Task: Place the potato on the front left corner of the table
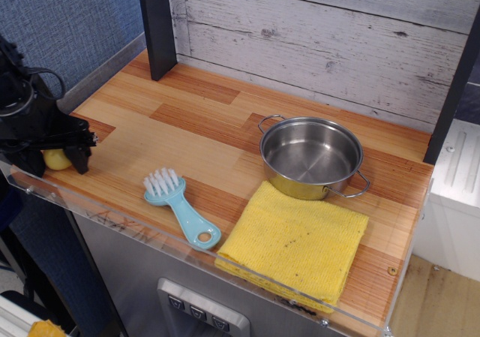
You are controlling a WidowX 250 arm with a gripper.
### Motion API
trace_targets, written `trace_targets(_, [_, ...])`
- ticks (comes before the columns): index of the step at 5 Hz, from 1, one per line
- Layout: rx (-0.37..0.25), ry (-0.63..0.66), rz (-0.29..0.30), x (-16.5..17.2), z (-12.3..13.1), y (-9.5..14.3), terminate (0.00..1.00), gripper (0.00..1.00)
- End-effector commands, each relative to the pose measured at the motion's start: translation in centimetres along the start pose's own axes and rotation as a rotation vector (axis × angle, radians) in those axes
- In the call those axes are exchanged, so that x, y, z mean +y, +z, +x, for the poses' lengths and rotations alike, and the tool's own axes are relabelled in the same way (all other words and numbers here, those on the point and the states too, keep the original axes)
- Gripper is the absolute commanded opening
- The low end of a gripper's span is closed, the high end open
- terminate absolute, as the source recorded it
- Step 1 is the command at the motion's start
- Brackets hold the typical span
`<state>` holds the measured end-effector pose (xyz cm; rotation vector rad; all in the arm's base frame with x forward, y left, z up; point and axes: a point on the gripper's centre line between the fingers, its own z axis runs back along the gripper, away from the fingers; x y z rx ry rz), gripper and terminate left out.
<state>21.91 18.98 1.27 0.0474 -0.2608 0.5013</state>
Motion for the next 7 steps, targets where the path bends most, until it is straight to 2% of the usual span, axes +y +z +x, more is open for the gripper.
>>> trace_targets(1, [-0.026,-0.026,0.008,-0.1,0.1,1.5,0.00,1.00])
trace_targets(3, [-0.053,-0.019,0.012,-0.2,0.6,2.5,0.00,1.00])
trace_targets(5, [-0.142,0.027,-0.026,0.4,2.0,6.9,0.00,1.00])
trace_targets(6, [-0.155,0.030,-0.036,0.3,2.1,9.0,0.00,1.00])
trace_targets(7, [-0.186,0.007,-0.063,-0.1,1.9,11.3,1.00,1.00])
